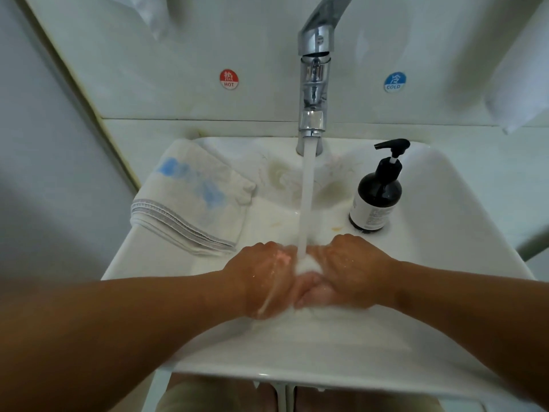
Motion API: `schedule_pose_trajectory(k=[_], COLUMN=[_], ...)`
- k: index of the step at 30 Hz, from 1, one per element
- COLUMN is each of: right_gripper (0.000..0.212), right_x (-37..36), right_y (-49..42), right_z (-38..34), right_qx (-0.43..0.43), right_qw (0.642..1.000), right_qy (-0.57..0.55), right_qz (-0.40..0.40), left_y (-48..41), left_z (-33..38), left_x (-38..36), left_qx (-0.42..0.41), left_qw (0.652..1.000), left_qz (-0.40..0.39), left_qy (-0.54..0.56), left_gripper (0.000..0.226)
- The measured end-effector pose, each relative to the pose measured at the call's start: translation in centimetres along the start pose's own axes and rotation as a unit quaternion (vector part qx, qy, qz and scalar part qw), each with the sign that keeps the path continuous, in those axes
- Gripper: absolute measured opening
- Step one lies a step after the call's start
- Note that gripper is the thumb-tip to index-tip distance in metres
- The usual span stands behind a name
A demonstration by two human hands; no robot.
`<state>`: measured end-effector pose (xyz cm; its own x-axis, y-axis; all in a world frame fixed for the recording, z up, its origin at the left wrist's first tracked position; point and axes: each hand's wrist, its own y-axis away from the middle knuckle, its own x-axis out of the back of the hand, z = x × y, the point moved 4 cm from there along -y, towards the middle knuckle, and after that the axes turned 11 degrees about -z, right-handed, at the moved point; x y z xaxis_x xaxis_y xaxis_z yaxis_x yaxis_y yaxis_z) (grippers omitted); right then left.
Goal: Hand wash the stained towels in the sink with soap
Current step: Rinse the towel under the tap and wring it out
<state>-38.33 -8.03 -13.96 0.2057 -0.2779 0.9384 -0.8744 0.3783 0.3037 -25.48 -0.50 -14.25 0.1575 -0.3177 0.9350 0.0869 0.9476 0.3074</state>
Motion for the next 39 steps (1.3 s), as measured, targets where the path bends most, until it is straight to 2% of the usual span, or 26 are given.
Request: schedule_pose_trajectory(k=[3, 6, 9, 10, 12, 13, 15, 17, 19, 24, 29, 31, 34, 36, 37, 39], right_gripper=[0.096, 0.095, 0.092, 0.086, 0.079, 0.086, 0.104, 0.109, 0.111, 0.098, 0.084, 0.084, 0.082, 0.085, 0.089, 0.090], right_x=[0.3, 0.6, 0.7, 0.7, 0.5, 0.2, -0.2, -0.3, -0.2, -0.3, 0.7, 0.7, 0.9, 1.4, 1.6, 1.9], right_y=[0.1, 0.1, 0.8, 1.3, 2.6, 3.2, 4.0, 3.7, 2.9, 1.5, 0.8, 0.7, 1.2, 1.9, 2.1, 2.7], right_z=[0.0, -0.3, -1.0, -1.4, -2.4, -2.6, -3.0, -3.2, -3.4, -2.4, -2.0, -1.5, -0.9, -0.8, -0.7, -0.8], right_qx=[-0.018, -0.033, -0.048, -0.040, -0.017, -0.009, -0.008, -0.013, -0.024, -0.036, -0.054, -0.046, -0.037, -0.049, -0.061, -0.087], right_qw=[1.000, 0.999, 0.991, 0.989, 0.994, 0.997, 0.998, 0.999, 0.999, 0.998, 0.997, 0.998, 0.978, 0.972, 0.977, 0.988], right_qy=[-0.003, -0.023, -0.117, -0.138, -0.103, -0.071, -0.031, -0.020, -0.010, 0.021, 0.047, -0.013, -0.186, -0.199, -0.171, -0.110], right_qz=[0.006, -0.019, -0.037, -0.028, -0.033, -0.042, -0.055, -0.040, -0.033, -0.041, -0.039, -0.038, -0.083, -0.115, -0.109, -0.061], left_y=[-0.2, -0.6, -0.2, 0.3, 1.5, 2.4, 3.5, 4.1, 3.5, 2.2, 2.0, 2.0, 1.6, 1.3, 1.3, 1.4], left_z=[0.1, -0.5, -0.1, -0.3, -1.8, -2.4, -2.3, -1.5, -1.6, -1.7, -1.8, -1.9, -2.1, -2.2, -2.2, -2.0], left_x=[0.2, 0.6, 1.4, 1.9, 2.3, 2.2, 0.8, -0.2, -0.2, 0.0, 1.2, 1.4, 1.5, 1.9, 2.4, 2.9], left_qx=[-0.024, -0.028, -0.063, -0.063, -0.022, -0.004, -0.005, -0.008, 0.004, 0.018, 0.055, 0.044, 0.008, 0.011, 0.027, 0.020], left_qw=[1.000, 0.999, 0.993, 0.993, 0.995, 0.994, 0.997, 0.996, 0.997, 0.997, 0.997, 0.997, 0.986, 0.982, 0.985, 0.995], left_qz=[-0.003, -0.040, -0.096, -0.100, -0.063, -0.041, -0.054, -0.084, -0.074, -0.055, -0.045, -0.052, -0.143, -0.173, -0.154, -0.068], left_qy=[-0.001, 0.018, -0.036, -0.023, 0.074, 0.105, 0.057, 0.012, -0.004, -0.053, -0.010, 0.026, 0.086, 0.078, 0.067, 0.074], left_gripper=[0.076, 0.054, 0.053, 0.056, 0.074, 0.082, 0.096, 0.104, 0.101, 0.064, 0.067, 0.070, 0.080, 0.080, 0.082, 0.075])
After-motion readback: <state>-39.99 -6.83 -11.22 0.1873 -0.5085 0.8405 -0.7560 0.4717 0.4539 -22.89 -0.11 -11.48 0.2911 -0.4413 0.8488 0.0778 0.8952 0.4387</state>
